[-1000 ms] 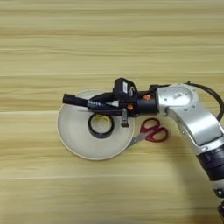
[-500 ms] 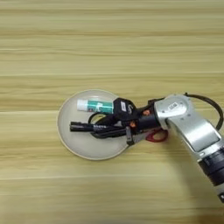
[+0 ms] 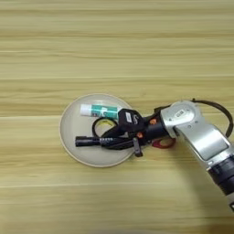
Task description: Move the objects on the table
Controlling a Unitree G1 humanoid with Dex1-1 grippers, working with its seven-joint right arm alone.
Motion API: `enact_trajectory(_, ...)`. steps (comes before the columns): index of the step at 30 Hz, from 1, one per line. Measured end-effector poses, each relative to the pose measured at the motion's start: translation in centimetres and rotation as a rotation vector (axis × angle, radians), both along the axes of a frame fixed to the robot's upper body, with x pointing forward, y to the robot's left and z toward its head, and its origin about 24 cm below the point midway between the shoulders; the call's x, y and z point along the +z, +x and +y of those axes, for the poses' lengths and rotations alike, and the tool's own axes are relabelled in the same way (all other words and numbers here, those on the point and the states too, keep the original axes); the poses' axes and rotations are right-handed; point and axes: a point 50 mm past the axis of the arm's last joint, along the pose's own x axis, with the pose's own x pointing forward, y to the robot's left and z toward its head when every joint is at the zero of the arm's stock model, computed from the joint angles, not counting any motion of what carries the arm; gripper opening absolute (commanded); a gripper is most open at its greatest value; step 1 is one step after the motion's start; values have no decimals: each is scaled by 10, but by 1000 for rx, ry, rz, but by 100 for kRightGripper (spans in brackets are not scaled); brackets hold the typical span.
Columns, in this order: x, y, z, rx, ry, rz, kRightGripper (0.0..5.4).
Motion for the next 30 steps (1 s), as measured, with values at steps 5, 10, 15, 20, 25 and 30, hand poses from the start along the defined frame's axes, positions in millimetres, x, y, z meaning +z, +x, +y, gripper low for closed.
enact_trajectory(5,-1,0,-1,6,-13,-2,94)
enact_trajectory(10,-3,0,-3,18,-26,0,94)
enact_trajectory(15,-4,-1,-3,22,-38,-2,94)
enact_trajectory(20,-5,-1,-5,33,-49,-15,94)
enact_trajectory(25,-5,-1,-6,48,-56,-21,94)
enact_trajectory(30,-6,-1,-6,53,-63,-20,94)
